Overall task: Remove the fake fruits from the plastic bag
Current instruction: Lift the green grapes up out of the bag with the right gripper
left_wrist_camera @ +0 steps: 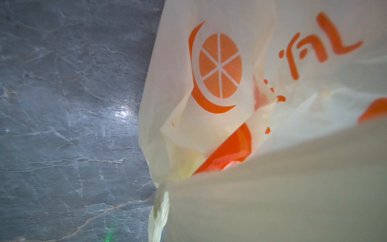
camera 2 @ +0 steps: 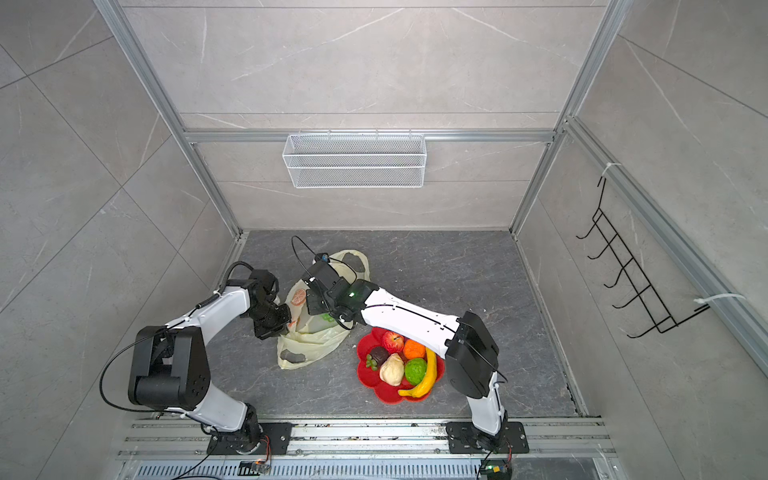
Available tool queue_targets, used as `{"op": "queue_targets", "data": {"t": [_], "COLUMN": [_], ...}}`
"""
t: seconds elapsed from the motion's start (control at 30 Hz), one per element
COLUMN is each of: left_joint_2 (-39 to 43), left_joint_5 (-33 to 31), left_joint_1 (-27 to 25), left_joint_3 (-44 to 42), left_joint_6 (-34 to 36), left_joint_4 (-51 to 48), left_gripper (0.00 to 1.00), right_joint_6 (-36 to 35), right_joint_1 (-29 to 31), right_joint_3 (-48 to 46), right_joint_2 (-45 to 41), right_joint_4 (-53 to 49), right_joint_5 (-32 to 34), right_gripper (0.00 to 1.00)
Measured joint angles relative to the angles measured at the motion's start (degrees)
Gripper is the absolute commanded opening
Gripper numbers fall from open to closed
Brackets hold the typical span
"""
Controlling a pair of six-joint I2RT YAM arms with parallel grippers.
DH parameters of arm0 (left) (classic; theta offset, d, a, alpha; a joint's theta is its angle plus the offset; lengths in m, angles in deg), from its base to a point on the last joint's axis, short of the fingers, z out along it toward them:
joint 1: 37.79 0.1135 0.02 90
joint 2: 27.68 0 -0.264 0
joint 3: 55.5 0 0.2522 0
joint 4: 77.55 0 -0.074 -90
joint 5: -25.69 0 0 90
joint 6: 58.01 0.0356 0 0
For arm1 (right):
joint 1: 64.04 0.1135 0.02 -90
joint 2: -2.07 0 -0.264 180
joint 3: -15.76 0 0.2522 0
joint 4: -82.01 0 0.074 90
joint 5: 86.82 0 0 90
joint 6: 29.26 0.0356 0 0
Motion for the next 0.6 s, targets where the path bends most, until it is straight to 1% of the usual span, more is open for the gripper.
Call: {"op": "queue_targets", "data": {"t": [0.13, 0.4, 0.6], "left_joint_2": [1.11, 4.07, 4.74], "left_joint_5": [-1.01, -3.67, -5.42], "left_joint_1": [0.00, -0.04, -0.15], "left_joint_3": [0.00, 0.09, 0.11], "left_joint_6": [0.00, 0.02, 0.02], "left_joint_4": [-0.02, -0.04, -0.09], "left_gripper": [0.02, 0.02, 0.02], "right_joint_6": [-1.55, -3.87, -4.17], "right_joint_1": [0.02, 0.02, 0.00], "right_joint_3": [-1.31, -3.21, -7.69], "right_joint_2": [-3.08, -10.84, -15.61], "right_joint_4": [-1.33, -3.13, -4.15], "right_joint_5": [0.24, 3.37, 4.15], "right_gripper": [0.00, 0.00, 0.00]}}
